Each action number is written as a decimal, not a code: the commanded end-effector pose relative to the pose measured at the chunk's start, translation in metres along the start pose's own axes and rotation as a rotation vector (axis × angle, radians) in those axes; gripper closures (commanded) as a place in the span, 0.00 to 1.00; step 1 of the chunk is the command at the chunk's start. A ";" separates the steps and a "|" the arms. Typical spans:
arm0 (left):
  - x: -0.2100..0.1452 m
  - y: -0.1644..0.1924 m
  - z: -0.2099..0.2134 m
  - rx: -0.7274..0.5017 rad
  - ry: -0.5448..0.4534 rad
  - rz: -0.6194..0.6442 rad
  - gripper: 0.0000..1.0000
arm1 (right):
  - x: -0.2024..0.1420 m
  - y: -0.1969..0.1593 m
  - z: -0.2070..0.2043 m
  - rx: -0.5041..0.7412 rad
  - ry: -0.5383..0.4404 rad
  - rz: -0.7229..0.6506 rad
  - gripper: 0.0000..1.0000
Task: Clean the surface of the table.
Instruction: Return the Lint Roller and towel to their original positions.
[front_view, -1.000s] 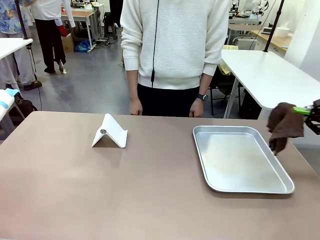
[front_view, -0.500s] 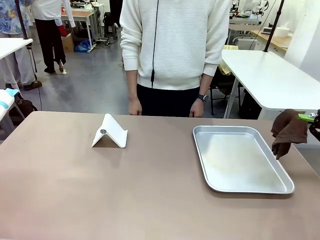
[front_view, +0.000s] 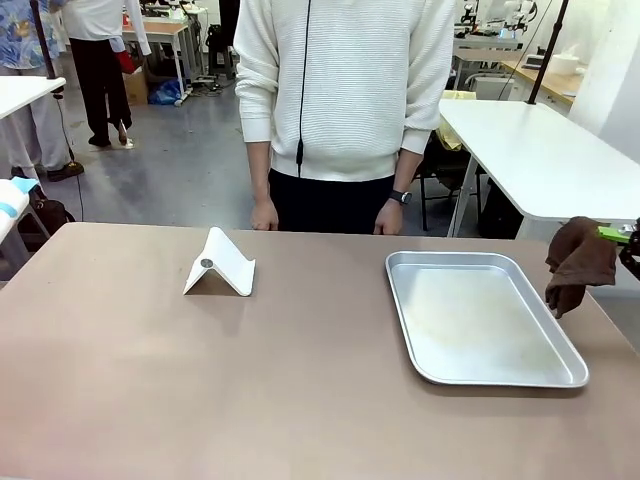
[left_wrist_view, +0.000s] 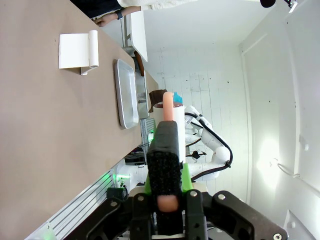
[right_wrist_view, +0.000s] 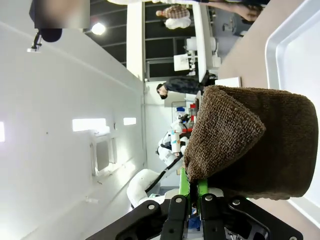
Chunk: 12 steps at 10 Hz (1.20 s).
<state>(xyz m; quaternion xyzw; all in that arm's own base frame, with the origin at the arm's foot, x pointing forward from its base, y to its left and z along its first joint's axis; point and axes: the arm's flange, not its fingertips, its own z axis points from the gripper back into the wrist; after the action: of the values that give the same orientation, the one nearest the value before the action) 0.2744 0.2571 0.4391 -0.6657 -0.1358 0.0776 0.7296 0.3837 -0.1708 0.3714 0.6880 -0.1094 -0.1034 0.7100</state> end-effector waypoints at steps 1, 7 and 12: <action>0.000 -0.005 -0.002 -0.016 -0.015 0.007 0.78 | -0.002 0.007 0.001 -0.002 -0.002 -0.005 1.00; 0.000 -0.005 -0.002 -0.016 -0.015 0.007 0.78 | -0.002 0.007 0.001 -0.002 -0.002 -0.005 1.00; 0.007 -0.038 -0.040 0.047 0.004 0.020 0.78 | 0.006 0.033 -0.059 -0.056 -0.009 0.064 0.94</action>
<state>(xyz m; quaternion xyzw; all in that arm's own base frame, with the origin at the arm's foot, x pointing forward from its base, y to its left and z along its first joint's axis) 0.2837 0.2450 0.4527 -0.6546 -0.1318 0.0767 0.7405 0.3969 -0.1491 0.3824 0.6745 -0.1153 -0.0883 0.7239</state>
